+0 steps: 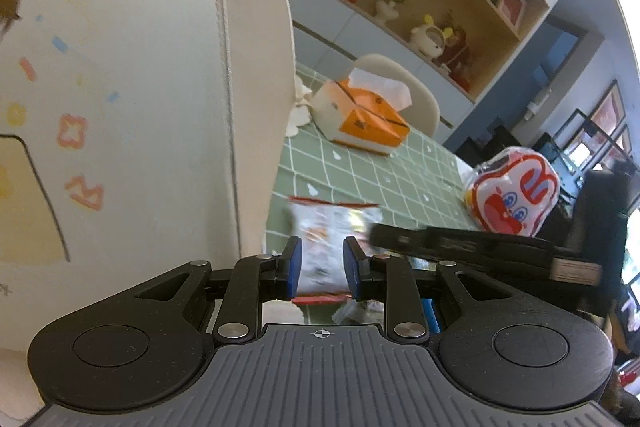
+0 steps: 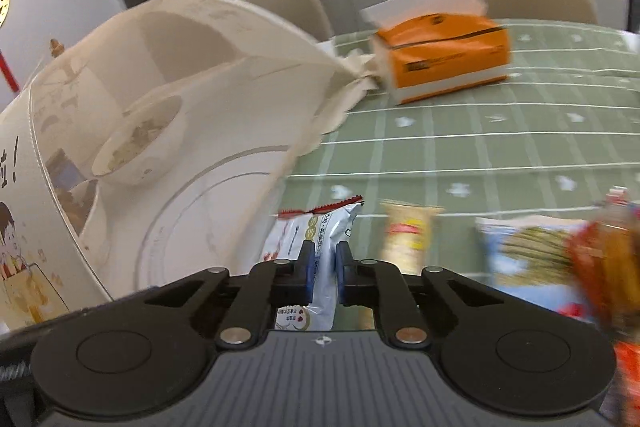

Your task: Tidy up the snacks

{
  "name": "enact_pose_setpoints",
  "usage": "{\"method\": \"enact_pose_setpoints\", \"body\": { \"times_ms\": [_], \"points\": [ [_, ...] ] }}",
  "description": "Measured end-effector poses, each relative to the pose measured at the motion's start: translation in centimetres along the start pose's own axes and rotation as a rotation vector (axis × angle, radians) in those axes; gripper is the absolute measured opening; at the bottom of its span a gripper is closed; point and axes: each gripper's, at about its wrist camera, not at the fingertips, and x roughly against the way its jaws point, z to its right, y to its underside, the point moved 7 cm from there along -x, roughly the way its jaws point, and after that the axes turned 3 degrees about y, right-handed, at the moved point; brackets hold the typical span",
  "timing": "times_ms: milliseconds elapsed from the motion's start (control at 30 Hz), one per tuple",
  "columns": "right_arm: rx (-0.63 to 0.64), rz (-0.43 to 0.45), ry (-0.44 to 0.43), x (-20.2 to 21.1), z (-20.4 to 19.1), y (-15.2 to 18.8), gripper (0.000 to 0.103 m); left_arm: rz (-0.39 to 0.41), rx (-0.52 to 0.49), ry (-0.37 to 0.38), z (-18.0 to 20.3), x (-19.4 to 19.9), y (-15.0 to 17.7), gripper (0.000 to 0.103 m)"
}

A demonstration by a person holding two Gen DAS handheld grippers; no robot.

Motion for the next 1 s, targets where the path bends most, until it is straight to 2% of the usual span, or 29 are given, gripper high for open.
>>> {"method": "enact_pose_setpoints", "body": {
  "times_ms": [100,133,267,300,367,400,433,500,667,767,867,1000],
  "points": [
    [-0.034,0.016,0.039,1.4,2.8,0.6,0.010,-0.032,-0.005,-0.003,0.3,-1.1,0.5,0.027],
    [-0.043,0.024,0.069,1.9,3.8,0.8,0.004,-0.045,-0.007,-0.002,0.4,-1.4,0.7,0.027],
    [-0.026,0.073,0.219,3.4,6.9,1.7,0.004,-0.086,-0.027,-0.004,1.0,-2.6,1.6,0.026],
    [-0.027,0.081,0.232,3.7,7.3,1.9,0.007,-0.092,-0.028,-0.002,1.2,-2.8,1.8,0.027],
    [-0.031,0.085,0.196,3.9,7.3,2.1,0.012,-0.097,-0.021,0.001,1.5,-3.1,2.2,0.027],
    [-0.041,0.085,0.161,3.9,6.9,2.1,0.027,-0.093,-0.020,-0.001,1.6,-3.1,2.3,0.026],
    [-0.049,0.095,0.132,3.9,6.2,2.0,0.053,-0.086,-0.021,-0.001,1.7,-3.0,2.2,0.027],
    [-0.040,0.132,0.116,3.9,4.4,1.8,0.079,-0.067,-0.015,0.000,1.7,-2.6,2.0,0.027],
    [0.142,0.126,0.183,1.3,-1.1,2.3,0.079,0.005,-0.030,-0.018,1.4,-0.4,0.5,0.027],
    [0.228,0.094,0.219,-0.8,-2.9,3.0,0.079,0.019,-0.033,-0.029,0.9,0.1,0.1,0.027],
    [0.266,0.023,0.255,-2.9,-3.3,3.9,0.079,-0.003,-0.015,-0.022,0.4,-0.1,0.1,0.027],
    [0.224,0.026,0.261,-2.0,-2.0,3.6,0.073,-0.014,-0.014,-0.019,0.2,-0.3,0.3,0.027]
  ]
}}
